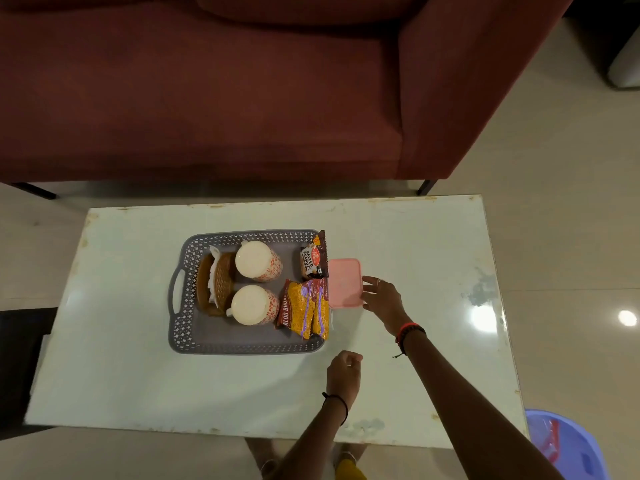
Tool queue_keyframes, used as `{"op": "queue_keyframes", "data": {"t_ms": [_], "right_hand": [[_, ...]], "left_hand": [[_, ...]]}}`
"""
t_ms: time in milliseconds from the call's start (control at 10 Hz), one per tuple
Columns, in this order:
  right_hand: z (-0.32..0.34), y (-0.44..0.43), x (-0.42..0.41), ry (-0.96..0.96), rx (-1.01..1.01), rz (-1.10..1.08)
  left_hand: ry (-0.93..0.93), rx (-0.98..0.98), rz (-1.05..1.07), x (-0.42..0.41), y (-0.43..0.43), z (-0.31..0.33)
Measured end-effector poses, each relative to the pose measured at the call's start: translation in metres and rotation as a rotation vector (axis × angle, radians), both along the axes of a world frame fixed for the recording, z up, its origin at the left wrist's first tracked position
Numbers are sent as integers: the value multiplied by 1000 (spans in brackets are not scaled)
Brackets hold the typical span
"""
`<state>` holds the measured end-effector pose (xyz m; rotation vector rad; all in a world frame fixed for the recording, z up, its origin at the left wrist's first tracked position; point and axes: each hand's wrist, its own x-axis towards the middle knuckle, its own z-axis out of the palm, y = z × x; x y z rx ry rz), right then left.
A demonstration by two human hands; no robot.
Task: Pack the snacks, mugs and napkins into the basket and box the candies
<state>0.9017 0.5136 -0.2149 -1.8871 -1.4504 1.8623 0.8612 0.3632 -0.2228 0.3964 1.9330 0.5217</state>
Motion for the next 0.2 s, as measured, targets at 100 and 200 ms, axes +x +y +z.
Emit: {"op": "queue_keyframes", "data": {"t_ms": [100, 200], "right_hand": [[7, 2, 0, -69, 48, 51], [15, -10, 0, -172, 174, 96]], "left_hand": [[35, 28, -38, 1, 1, 3], [102, 110, -47, 3, -1, 5]]}}
